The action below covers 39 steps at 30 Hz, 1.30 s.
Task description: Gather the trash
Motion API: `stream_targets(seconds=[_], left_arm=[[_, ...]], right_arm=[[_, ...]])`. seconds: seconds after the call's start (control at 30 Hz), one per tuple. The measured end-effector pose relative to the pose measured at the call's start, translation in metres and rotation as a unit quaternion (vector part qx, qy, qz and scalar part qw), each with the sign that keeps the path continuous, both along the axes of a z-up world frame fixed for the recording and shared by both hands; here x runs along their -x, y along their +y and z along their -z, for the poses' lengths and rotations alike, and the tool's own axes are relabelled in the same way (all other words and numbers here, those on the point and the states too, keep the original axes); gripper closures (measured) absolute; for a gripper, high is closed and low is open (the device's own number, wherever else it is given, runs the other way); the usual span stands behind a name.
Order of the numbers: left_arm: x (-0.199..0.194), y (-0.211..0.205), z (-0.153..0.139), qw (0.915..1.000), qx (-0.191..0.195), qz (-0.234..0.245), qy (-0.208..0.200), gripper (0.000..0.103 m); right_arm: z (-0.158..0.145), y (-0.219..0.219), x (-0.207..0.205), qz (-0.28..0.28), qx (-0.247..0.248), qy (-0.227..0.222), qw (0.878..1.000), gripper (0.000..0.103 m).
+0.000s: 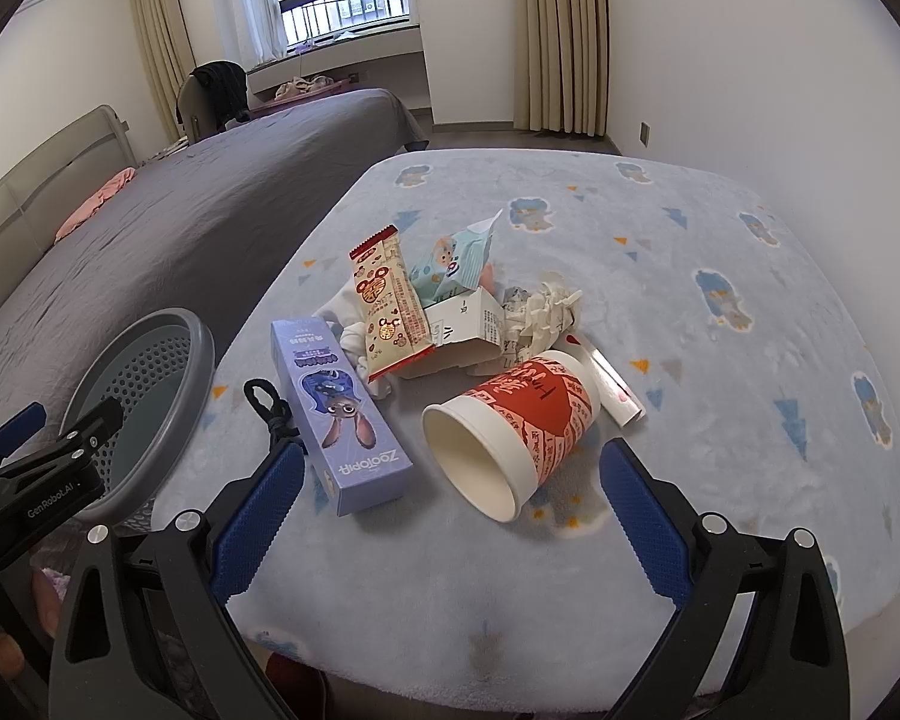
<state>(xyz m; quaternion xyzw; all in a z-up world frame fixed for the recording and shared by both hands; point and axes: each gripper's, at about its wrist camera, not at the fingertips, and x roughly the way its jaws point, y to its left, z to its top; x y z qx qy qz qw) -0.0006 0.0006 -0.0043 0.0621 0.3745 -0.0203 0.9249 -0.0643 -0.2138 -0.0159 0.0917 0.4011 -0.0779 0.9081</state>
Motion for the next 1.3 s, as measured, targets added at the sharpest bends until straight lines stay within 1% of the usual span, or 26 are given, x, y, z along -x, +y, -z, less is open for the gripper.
stream_targets(seconds=[0.5, 0.6, 0.77, 0.87, 1.03, 1.13, 1.3], left_arm=[[-0.001, 0.000, 0.001, 1.0000, -0.001, 0.000, 0.001, 0.006], [0.000, 0.000, 0.002, 1.0000, -0.002, 0.001, 0.002, 0.006], [-0.001, 0.000, 0.004, 1.0000, -0.001, 0.006, 0.004, 0.006], [-0.002, -0.004, 0.007, 0.9999, -0.001, 0.008, 0.010, 0.006], [-0.002, -0.005, 0.010, 0.9997, 0.011, 0.014, 0.018, 0.006], [-0.001, -0.007, 0.008, 0.9996, 0.015, 0.016, 0.016, 0.006], [-0.001, -0.009, 0.007, 0.9996, 0.017, 0.015, 0.016, 0.006]], right_arm=[[0.001, 0.000, 0.000, -0.001, -0.002, 0.000, 1.000, 0.009], [0.001, -0.006, 0.001, 0.003, -0.006, 0.001, 1.000, 0.009], [0.005, -0.025, 0.005, 0.027, -0.013, 0.004, 1.000, 0.009], [0.009, -0.037, 0.006, 0.037, -0.019, 0.014, 0.999, 0.009], [0.012, -0.047, 0.002, 0.044, -0.018, 0.029, 0.998, 0.009], [0.012, -0.051, -0.008, 0.048, -0.024, 0.037, 0.998, 0.009], [0.021, -0.057, -0.035, 0.052, -0.046, 0.065, 0.995, 0.009]])
